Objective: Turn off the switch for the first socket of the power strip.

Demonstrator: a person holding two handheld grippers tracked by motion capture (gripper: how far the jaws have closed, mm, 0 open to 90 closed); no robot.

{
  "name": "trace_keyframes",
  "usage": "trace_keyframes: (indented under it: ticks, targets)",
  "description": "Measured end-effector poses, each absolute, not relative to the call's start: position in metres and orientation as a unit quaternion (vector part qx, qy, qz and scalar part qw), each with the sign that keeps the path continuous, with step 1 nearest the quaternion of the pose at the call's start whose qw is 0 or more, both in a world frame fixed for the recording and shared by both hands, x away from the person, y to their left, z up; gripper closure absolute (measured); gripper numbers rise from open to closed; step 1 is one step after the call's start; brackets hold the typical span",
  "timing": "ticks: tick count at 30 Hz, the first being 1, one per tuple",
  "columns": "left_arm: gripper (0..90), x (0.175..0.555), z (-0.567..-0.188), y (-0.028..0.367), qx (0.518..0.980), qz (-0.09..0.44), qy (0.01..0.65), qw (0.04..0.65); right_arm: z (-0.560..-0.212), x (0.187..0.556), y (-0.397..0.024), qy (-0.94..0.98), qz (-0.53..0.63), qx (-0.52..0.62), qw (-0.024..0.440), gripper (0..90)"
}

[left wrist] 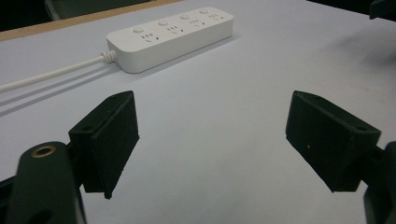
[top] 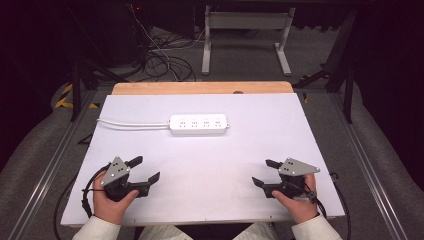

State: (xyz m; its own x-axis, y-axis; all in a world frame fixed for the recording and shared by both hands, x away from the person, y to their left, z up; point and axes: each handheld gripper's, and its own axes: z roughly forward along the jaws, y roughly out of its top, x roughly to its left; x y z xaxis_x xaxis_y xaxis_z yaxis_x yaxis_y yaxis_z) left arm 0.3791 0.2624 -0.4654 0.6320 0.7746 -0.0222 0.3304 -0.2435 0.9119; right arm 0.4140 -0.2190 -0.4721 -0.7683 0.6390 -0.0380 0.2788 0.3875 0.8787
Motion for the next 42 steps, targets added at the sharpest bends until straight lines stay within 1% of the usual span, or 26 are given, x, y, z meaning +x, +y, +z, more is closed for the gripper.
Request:
trace_keyframes:
  ticks: [6, 11, 15, 21, 22, 29, 36, 42]
  targets:
    - [17.4, 0.380, -0.465, 0.263, 0.760, 0.232, 0.360, 0.489, -0.472, 0.414, -0.219, 0.811, 0.476, 0.283, 0.190, 22.7]
    - [17.5, 0.380, -0.464, 0.263, 0.761, 0.227, 0.362, 0.489, -0.472, 0.414, -0.219, 0.811, 0.475, 0.282, 0.190, 22.7]
    - [21.4, 0.380, -0.463, 0.261, 0.759, 0.227, 0.374, 0.483, -0.472, 0.414, -0.219, 0.812, 0.475, 0.283, 0.189, 22.7]
    - [24.1, 0.380, -0.461, 0.263, 0.764, 0.226, 0.365, 0.482, -0.472, 0.414, -0.219, 0.812, 0.474, 0.282, 0.190, 22.7]
    - [26.1, 0.379, -0.460, 0.263, 0.766, 0.223, 0.363, 0.481, -0.472, 0.414, -0.219, 0.812, 0.474, 0.282, 0.190, 22.7]
    - [30.2, 0.381, -0.453, 0.262, 0.769, 0.209, 0.368, 0.479, -0.472, 0.414, -0.218, 0.813, 0.472, 0.283, 0.189, 22.7]
    - [31.8, 0.391, -0.441, 0.258, 0.780, 0.187, 0.371, 0.469, -0.474, 0.415, -0.217, 0.815, 0.469, 0.283, 0.187, 22.7]
    - [32.6, 0.400, -0.433, 0.256, 0.780, 0.181, 0.370, 0.471, -0.475, 0.415, -0.217, 0.816, 0.468, 0.283, 0.186, 22.7]
